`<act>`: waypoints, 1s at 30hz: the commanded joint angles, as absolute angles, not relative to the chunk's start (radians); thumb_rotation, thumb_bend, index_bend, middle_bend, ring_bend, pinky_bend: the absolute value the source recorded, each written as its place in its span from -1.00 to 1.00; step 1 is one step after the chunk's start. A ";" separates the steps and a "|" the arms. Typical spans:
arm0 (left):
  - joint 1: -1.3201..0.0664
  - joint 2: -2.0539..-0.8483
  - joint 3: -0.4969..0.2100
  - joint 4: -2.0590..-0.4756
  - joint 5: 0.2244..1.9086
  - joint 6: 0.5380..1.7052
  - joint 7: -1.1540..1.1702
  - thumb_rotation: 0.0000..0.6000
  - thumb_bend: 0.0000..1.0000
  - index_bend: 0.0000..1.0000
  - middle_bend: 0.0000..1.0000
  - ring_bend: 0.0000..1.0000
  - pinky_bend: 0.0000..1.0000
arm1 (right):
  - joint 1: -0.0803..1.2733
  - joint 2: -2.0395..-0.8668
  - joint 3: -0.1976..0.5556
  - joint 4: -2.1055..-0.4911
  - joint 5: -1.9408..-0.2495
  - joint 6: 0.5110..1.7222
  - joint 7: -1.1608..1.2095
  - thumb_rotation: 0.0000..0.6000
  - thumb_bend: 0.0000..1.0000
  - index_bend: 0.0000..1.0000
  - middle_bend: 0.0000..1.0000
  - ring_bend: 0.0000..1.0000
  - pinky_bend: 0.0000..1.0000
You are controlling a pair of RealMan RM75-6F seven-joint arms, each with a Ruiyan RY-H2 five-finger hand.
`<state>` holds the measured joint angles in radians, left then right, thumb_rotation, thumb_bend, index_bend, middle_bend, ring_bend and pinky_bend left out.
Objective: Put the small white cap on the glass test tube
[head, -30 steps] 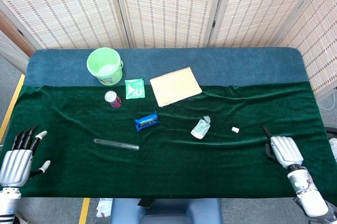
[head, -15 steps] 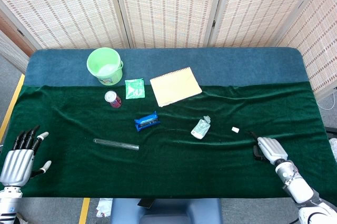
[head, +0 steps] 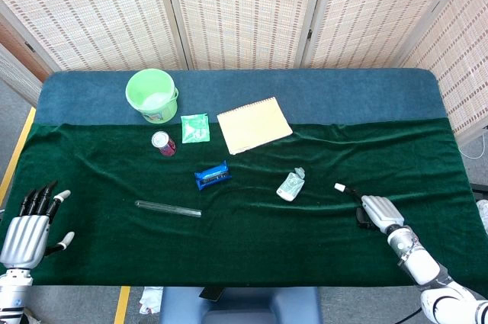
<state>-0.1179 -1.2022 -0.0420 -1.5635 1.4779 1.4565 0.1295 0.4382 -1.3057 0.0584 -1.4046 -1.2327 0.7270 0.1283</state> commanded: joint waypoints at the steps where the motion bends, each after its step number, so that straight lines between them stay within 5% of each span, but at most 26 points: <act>1: -0.117 -1.201 -0.042 -1.565 1.477 1.458 0.129 1.00 -0.45 -0.61 -0.89 -0.88 -1.00 | 0.442 -1.310 0.059 -1.403 -1.234 0.731 0.125 0.97 0.82 -0.81 0.73 1.00 0.99; 30: -0.113 -1.198 -0.037 -1.575 1.472 1.456 0.142 1.00 -0.45 -0.61 -0.89 -0.88 -1.00 | 0.499 -1.323 0.066 -1.424 -1.197 0.750 0.020 0.97 0.82 -0.81 0.73 1.00 0.99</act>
